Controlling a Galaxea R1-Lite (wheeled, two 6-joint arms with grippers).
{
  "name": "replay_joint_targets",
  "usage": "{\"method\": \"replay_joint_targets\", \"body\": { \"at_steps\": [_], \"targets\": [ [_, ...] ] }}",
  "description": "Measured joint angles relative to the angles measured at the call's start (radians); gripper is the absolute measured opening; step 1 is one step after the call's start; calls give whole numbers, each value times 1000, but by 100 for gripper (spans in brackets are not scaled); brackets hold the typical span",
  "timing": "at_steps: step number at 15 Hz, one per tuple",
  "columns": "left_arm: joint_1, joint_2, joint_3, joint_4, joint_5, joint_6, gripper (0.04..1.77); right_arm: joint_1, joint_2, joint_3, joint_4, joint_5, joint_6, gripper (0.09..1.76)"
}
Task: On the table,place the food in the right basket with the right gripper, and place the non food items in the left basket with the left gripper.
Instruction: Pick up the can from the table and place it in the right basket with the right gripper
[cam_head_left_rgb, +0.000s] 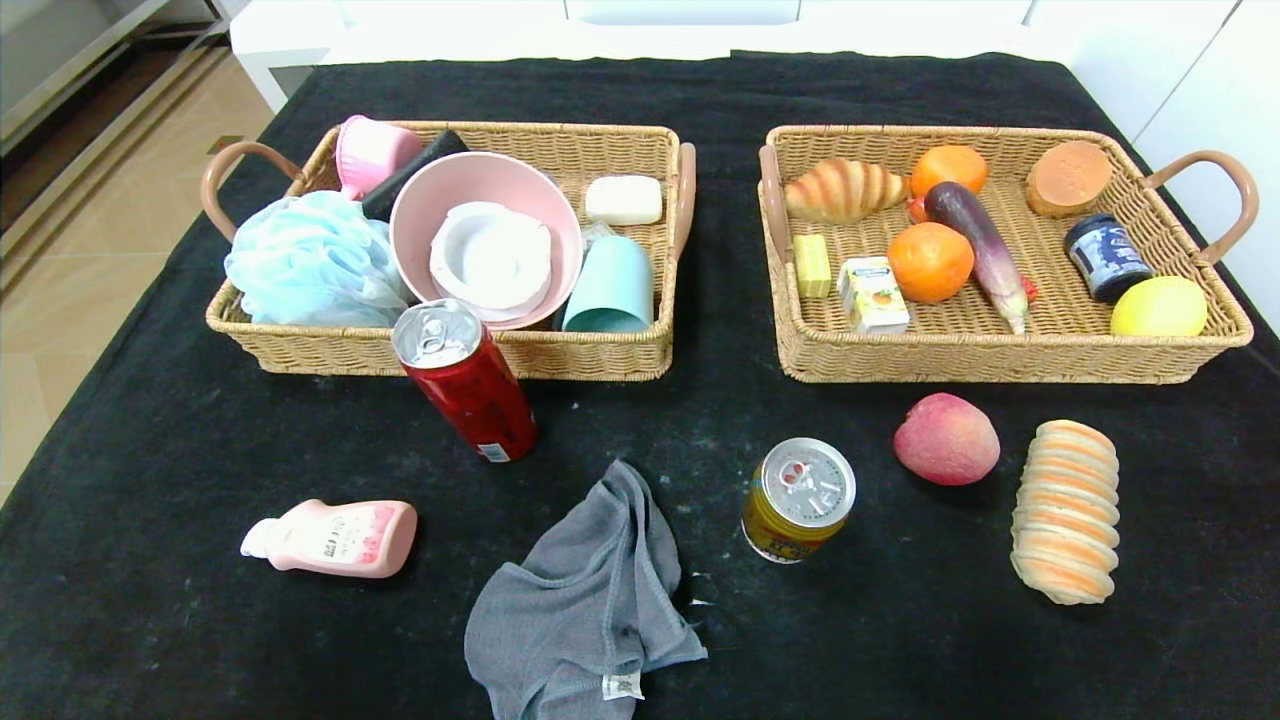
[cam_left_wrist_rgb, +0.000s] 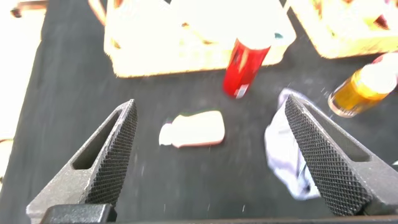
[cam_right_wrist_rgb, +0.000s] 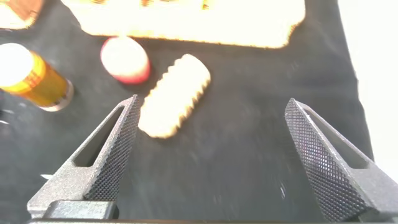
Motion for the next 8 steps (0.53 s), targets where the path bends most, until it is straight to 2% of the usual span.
{"method": "replay_joint_targets", "body": {
  "at_steps": [4,6,8],
  "targets": [
    [-60,191,-141,-7,-55,3,172,4,218,-170,-1,101,1,170],
    [-70,267,-197,-8,-109,4,172,23,298,-233,-1,130,2,170],
    [-73,343,-253,-9,-174,5,172,80,370,-281,-2,137,3,170]
  ]
}}
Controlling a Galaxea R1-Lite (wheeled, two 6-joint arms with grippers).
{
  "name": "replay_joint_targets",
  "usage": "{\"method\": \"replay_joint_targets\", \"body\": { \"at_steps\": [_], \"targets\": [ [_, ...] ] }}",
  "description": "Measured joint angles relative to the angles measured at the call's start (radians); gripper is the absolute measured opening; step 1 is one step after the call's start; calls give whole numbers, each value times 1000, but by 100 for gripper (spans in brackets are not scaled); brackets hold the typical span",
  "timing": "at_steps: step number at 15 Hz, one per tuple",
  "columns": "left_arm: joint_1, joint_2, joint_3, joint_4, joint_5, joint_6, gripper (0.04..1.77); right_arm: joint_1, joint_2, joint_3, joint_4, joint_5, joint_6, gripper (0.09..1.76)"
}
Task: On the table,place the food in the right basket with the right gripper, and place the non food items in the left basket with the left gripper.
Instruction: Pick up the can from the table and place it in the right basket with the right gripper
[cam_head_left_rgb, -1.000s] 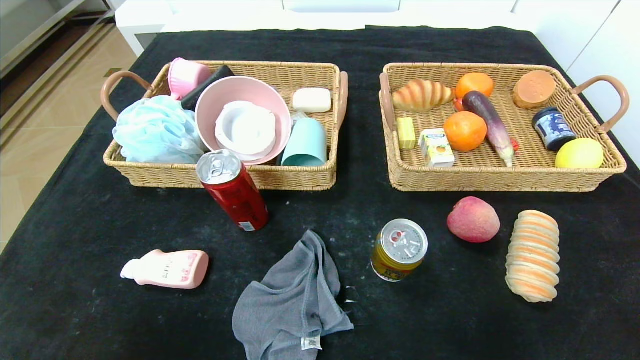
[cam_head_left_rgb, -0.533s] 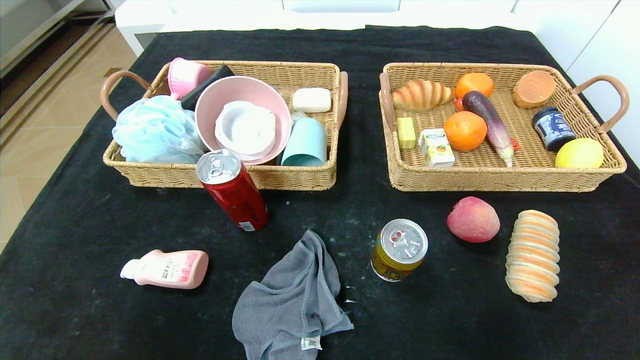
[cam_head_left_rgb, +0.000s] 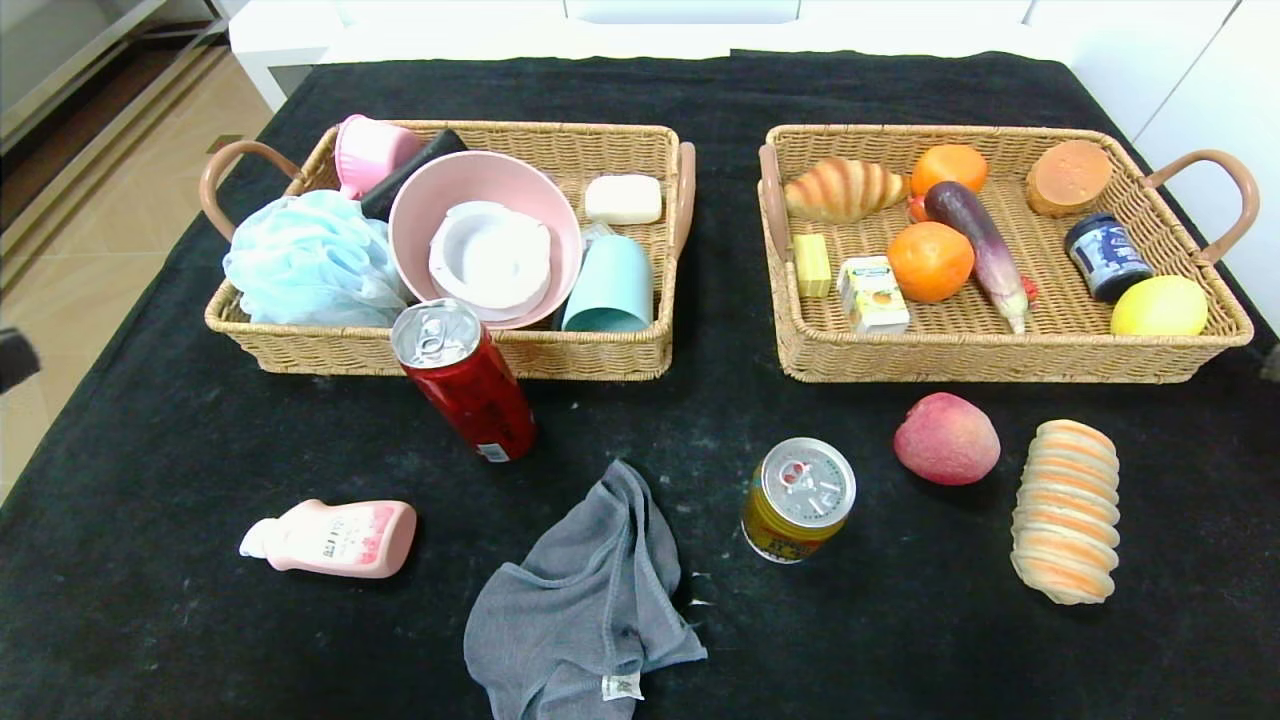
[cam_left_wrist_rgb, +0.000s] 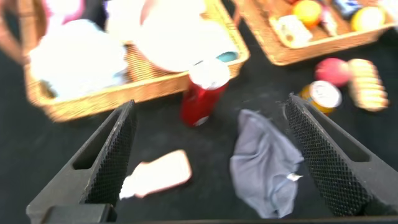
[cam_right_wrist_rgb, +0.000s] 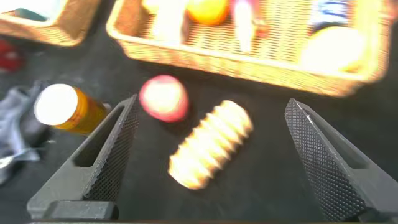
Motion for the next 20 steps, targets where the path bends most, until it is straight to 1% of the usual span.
{"method": "replay_joint_targets", "body": {
  "at_steps": [2,3,5,7,9,13,16,20],
  "targets": [
    [-6,70,-41,-1,-53,3,172,59,64,-44,0,2,0,170],
    [-15,97,-51,-1,-70,16,172,80,92,-64,0,3,0,170],
    [-42,140,-57,-2,-85,65,172,113,144,-93,1,6,2,170],
    [-78,175,-67,-19,-87,86,172,143,186,-114,1,6,16,170],
    [-120,205,-70,-63,-87,99,172,185,219,-131,1,5,47,170],
    [-190,239,-61,-78,-87,108,172,236,258,-145,-1,0,48,170],
    [-211,250,-48,-78,-92,154,172,279,265,-148,1,1,45,170],
    [-231,255,-34,-79,-89,179,172,344,273,-151,3,1,37,170]
  ]
}}
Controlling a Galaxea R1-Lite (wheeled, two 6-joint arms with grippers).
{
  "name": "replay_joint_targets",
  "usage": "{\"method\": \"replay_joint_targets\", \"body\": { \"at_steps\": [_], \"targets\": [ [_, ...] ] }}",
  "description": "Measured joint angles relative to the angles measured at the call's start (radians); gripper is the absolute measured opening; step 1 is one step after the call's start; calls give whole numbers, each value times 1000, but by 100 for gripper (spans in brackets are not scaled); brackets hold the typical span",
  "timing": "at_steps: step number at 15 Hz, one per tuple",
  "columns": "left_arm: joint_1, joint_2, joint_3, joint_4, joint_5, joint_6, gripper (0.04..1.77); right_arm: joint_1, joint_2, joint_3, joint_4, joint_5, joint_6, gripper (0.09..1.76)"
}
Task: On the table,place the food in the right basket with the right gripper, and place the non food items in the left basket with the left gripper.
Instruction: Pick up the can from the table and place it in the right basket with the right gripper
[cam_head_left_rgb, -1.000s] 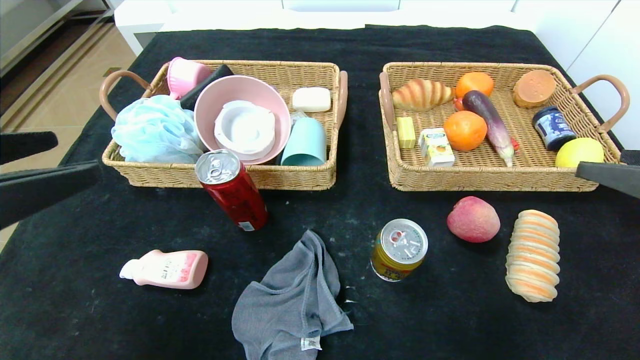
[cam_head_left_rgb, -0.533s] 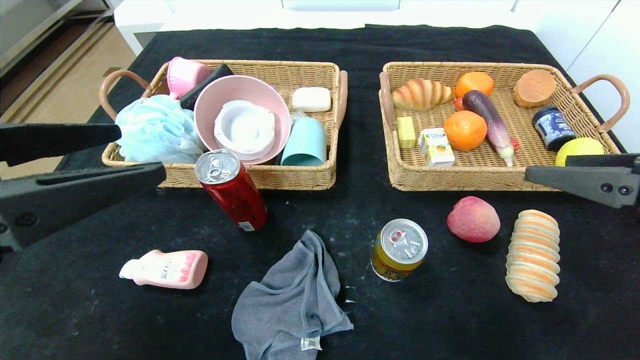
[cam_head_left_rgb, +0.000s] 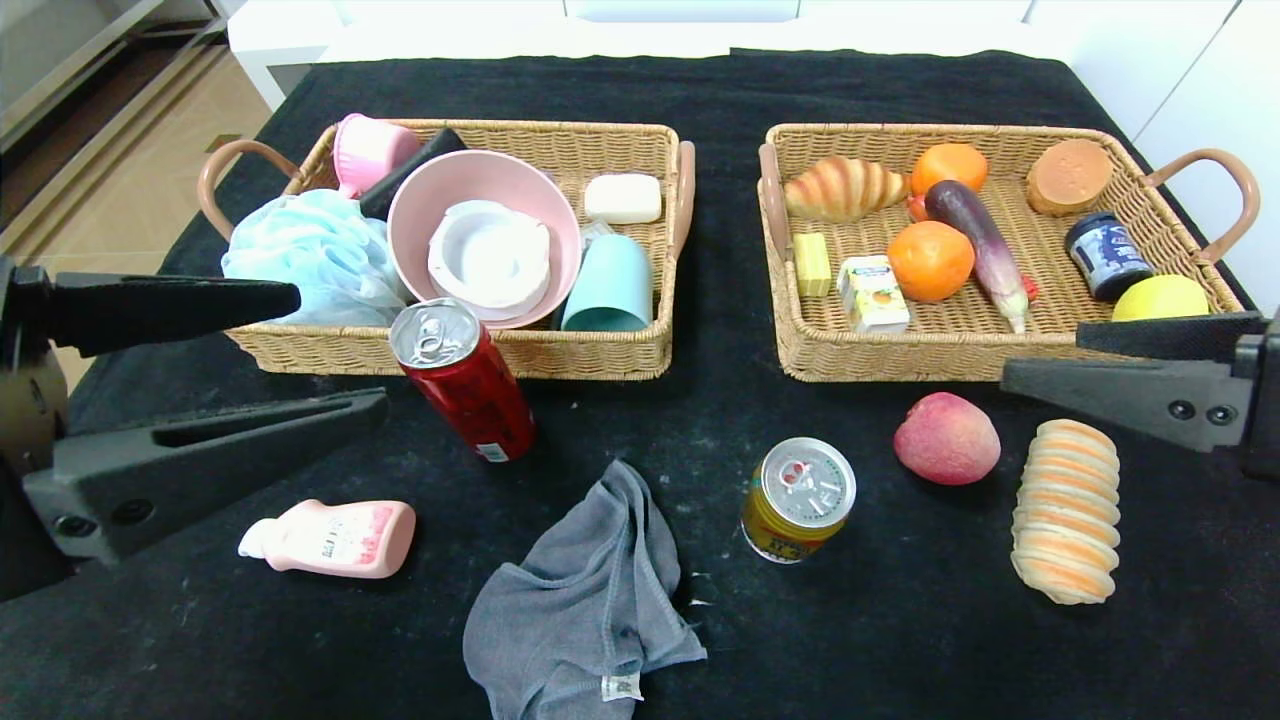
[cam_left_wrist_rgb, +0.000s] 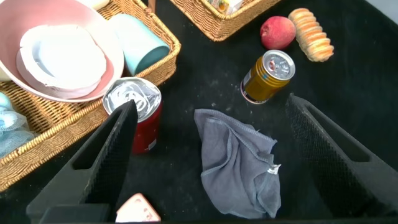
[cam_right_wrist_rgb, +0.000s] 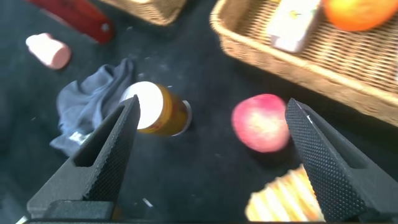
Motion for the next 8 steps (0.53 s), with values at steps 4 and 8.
{"method": "replay_joint_targets", "body": {
  "at_steps": [4,8],
  "targets": [
    [-2,-3,2,-1,1,3,172,39,24,-16,0,-2,-22,170],
    [-3,-7,10,-1,1,5,172,53,58,-19,3,-3,-93,170]
  ]
}}
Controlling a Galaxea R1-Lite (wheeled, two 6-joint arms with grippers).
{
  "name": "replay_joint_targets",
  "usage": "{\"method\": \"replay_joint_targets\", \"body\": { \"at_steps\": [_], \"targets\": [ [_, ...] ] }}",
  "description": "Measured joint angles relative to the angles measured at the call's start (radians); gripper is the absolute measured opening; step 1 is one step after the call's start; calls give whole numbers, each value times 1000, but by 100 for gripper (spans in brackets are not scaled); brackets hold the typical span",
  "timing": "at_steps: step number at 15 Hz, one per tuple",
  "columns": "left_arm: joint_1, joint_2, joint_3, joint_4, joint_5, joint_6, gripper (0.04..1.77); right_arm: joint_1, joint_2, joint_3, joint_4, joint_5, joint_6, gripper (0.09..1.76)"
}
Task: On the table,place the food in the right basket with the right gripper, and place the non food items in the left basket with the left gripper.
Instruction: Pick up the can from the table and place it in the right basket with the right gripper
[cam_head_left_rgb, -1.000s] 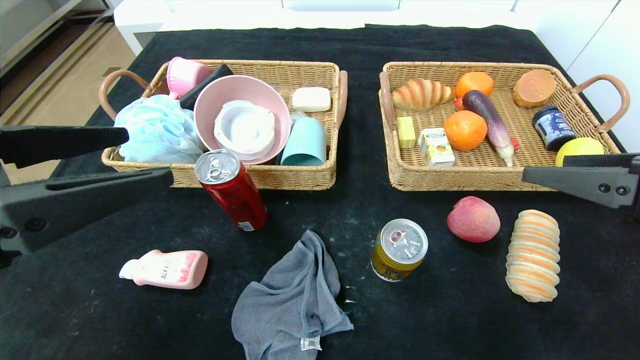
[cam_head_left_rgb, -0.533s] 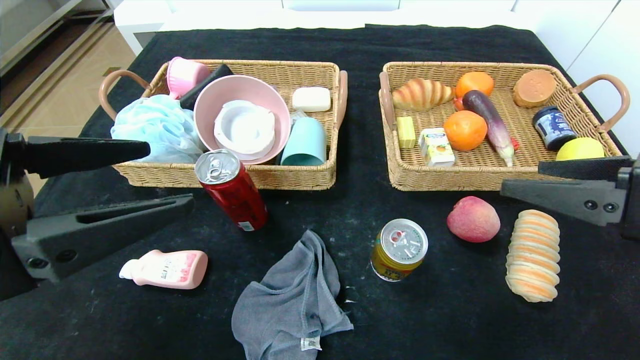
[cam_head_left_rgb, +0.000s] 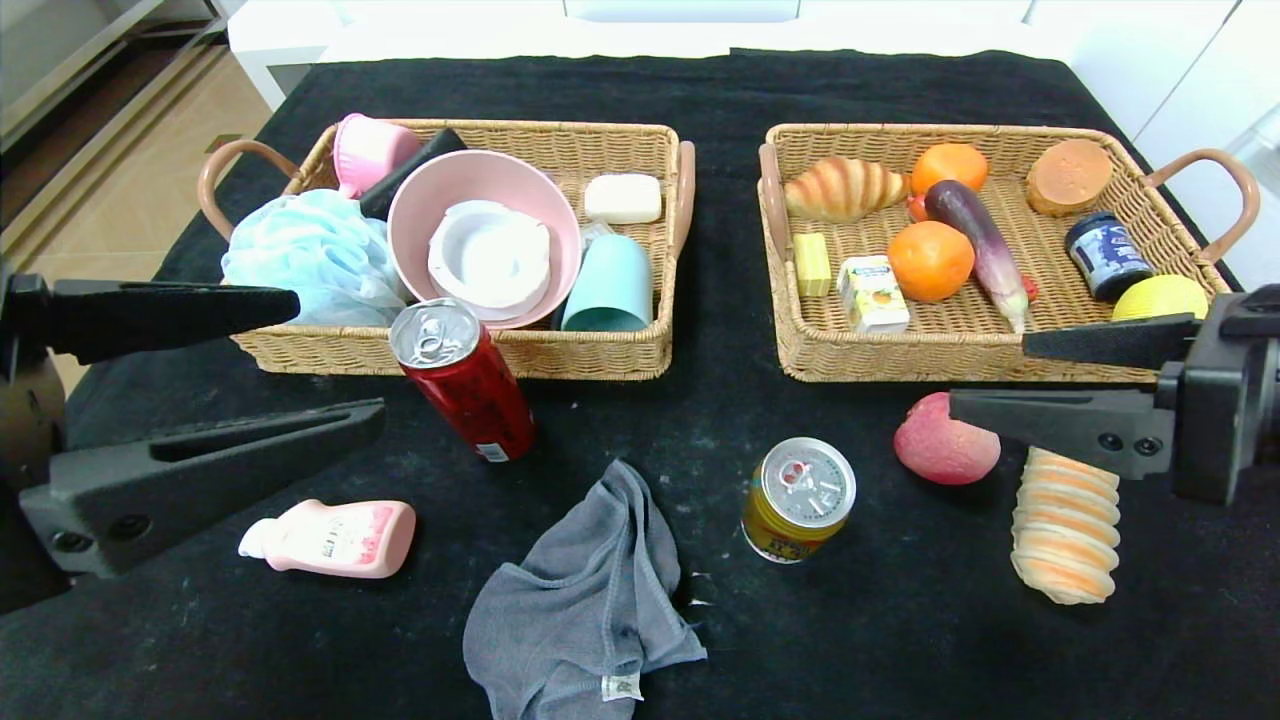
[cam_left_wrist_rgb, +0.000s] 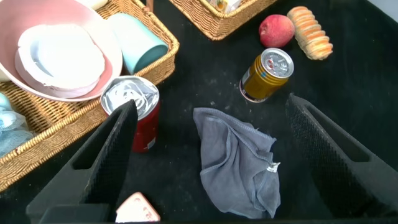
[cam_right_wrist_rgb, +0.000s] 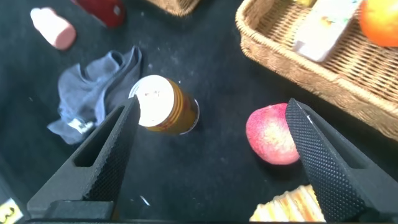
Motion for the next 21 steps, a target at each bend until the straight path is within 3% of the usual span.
{"method": "replay_joint_targets", "body": {
  "at_steps": [13,21],
  "targets": [
    [-1,-15,7,0,1,6,172,219,152,7,-7,-200,-66,170],
    [-1,-16,7,1,0,6,172,281,216,8,-24,-270,-96,170]
  ]
}}
